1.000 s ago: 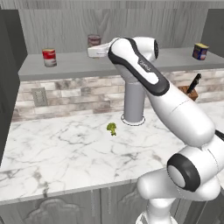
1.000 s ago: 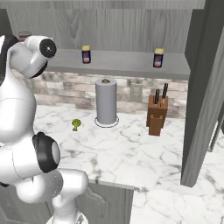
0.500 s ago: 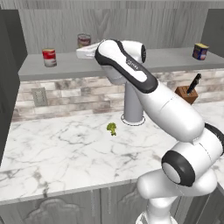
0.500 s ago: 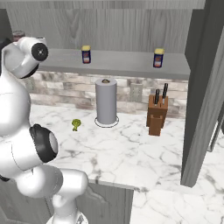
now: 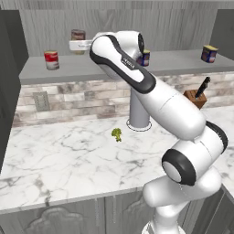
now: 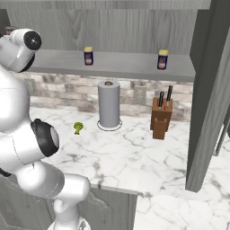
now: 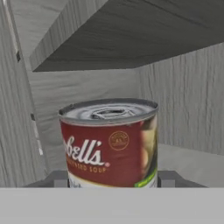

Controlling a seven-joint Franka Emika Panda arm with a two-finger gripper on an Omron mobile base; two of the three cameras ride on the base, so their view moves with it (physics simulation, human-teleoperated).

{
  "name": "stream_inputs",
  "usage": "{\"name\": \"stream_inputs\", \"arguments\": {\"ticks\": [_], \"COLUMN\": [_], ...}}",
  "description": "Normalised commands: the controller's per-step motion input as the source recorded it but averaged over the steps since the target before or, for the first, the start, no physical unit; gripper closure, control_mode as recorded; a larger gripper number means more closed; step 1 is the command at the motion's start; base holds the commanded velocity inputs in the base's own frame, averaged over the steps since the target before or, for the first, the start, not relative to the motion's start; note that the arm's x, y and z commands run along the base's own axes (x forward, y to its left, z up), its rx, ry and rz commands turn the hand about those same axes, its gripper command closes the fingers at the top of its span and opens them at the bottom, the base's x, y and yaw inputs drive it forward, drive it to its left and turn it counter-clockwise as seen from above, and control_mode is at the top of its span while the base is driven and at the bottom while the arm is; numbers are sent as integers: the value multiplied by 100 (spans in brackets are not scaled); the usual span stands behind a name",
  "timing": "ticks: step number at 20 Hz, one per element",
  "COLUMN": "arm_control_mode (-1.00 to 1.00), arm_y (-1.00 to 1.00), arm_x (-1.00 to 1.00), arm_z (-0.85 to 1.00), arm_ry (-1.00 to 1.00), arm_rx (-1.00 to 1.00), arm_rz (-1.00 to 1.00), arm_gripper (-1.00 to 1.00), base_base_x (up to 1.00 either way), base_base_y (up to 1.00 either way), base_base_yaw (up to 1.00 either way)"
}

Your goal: Stack two cans on top of the other two cans in the cabinet.

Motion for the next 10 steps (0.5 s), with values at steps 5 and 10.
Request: {"name": "stream_inputs", "arguments": {"ticks": [5, 10], "arm_control_mode": [-100, -100], "arm_y": [35, 31], "arm_x": [13, 14], "arm_z": [2, -1], "arm_ry": [1, 0], "arm_rx": [0, -1], "arm_rz": [3, 2], "arm_gripper": [100, 100], "base_base_x": [0, 0], "base_base_y": [0, 0], "base_base_yaw": [0, 0]}}
